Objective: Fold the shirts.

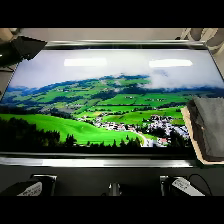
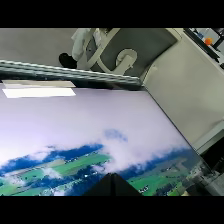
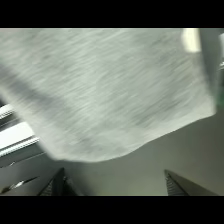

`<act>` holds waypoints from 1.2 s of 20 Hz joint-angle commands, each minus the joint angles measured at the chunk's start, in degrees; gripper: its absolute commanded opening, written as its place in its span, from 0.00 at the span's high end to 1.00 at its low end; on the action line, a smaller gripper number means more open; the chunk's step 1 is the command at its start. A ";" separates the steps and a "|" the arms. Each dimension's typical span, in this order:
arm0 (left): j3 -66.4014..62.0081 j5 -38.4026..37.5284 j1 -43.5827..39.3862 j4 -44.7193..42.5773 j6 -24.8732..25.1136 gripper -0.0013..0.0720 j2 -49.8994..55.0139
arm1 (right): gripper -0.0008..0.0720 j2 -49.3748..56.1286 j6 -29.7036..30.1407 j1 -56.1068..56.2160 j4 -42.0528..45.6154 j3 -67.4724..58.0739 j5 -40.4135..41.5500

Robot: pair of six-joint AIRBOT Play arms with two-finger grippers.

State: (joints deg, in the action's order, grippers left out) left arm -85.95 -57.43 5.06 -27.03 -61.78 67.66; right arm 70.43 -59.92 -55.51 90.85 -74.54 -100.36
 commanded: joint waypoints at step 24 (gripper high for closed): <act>11.74 -23.06 -17.53 -70.49 -35.34 0.35 4.81 | 0.15 7.65 -0.92 52.98 -11.63 -8.79 8.41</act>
State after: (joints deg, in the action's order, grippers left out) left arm -75.40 -80.77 -12.38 -97.10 -96.29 72.55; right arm 78.00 -60.51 -3.38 79.31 -84.20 -91.79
